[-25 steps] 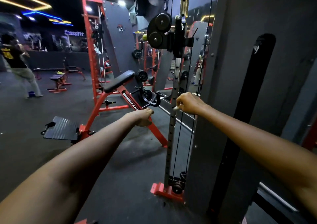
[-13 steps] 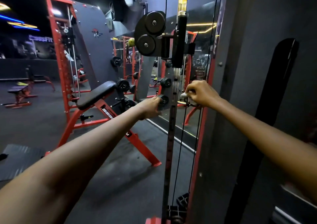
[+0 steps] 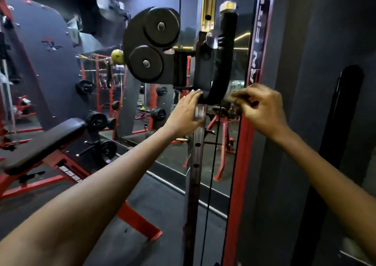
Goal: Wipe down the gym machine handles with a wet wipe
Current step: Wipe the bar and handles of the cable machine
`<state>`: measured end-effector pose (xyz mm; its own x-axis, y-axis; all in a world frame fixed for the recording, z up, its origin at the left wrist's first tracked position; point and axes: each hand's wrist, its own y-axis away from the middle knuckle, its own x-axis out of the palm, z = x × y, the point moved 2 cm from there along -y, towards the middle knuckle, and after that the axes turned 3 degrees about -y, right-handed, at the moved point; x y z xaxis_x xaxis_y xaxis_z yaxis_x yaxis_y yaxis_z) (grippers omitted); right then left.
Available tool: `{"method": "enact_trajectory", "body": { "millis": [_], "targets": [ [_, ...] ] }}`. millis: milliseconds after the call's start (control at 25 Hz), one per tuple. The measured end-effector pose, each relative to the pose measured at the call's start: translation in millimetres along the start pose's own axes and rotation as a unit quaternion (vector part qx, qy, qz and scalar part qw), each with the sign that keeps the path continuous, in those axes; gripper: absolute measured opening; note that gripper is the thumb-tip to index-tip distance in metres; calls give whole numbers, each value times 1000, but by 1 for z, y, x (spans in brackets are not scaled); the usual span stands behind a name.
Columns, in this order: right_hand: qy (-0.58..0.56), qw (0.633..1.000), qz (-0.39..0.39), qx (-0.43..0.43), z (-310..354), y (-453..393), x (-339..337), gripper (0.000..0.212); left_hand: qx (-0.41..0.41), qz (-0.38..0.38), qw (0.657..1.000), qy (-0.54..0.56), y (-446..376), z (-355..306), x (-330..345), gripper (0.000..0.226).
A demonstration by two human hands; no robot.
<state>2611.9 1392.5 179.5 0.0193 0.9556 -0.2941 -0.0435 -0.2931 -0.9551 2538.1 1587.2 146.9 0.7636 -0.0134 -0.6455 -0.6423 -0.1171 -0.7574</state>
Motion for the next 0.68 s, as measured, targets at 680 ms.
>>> {"method": "enact_trajectory", "body": {
  "millis": [680],
  "targets": [
    [-262,767,-365,458,43,64,125,12,323,-83,936,112,-71,61,38,92]
  ]
}}
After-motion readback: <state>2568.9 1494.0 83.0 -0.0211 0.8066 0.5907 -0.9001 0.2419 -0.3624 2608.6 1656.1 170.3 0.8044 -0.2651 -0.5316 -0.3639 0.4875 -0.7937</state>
